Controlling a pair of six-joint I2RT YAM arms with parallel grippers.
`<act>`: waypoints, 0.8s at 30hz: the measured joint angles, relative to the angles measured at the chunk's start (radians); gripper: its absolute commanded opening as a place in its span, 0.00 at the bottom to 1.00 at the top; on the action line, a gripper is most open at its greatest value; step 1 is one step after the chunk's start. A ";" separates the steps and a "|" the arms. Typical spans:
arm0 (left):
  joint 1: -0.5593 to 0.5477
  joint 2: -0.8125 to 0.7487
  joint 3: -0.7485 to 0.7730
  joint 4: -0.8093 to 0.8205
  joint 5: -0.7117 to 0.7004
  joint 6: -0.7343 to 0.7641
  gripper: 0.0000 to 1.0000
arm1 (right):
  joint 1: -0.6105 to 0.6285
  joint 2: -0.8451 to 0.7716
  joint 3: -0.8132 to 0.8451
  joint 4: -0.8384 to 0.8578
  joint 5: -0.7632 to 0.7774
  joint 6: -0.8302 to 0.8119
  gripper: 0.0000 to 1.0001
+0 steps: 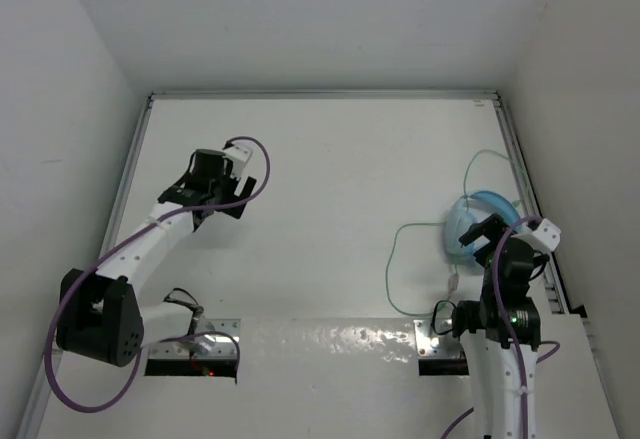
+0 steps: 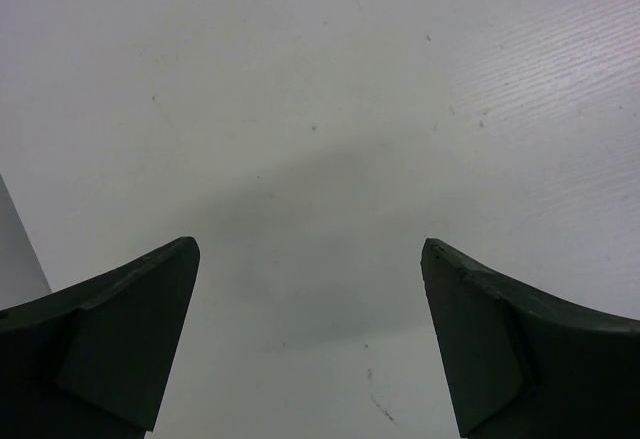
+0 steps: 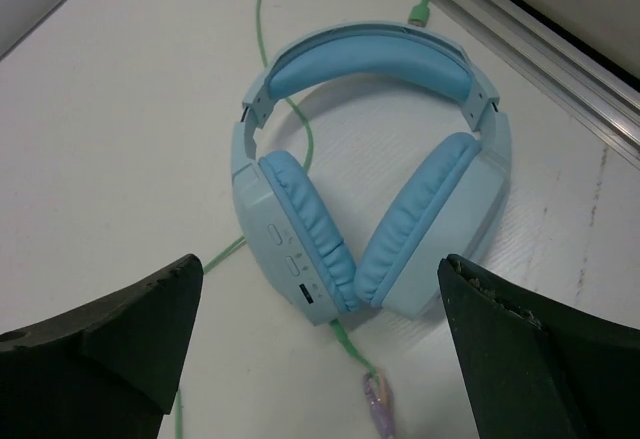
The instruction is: Wrap the headphones
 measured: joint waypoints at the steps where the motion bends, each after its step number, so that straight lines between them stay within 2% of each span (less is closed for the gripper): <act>1: 0.000 0.000 0.000 0.000 0.000 -0.001 0.91 | 0.000 0.001 0.000 -0.002 0.006 0.006 0.99; 6: 0.000 0.005 0.000 0.000 -0.002 -0.002 0.91 | 0.000 0.014 0.000 -0.023 0.085 0.072 0.99; 10: 0.000 0.012 0.000 -0.001 0.018 -0.001 0.91 | 0.000 0.047 0.000 -0.019 0.076 0.086 0.97; 16: 0.000 0.035 0.000 -0.022 0.048 -0.001 0.91 | 0.000 0.245 0.010 -0.004 0.070 0.107 0.99; 19: 0.000 0.045 0.000 -0.032 0.060 -0.002 0.91 | 0.000 0.341 0.013 -0.003 0.128 0.139 0.99; 24: 0.000 0.047 0.000 -0.041 0.074 -0.001 0.91 | 0.000 0.411 -0.002 0.039 0.219 0.206 0.99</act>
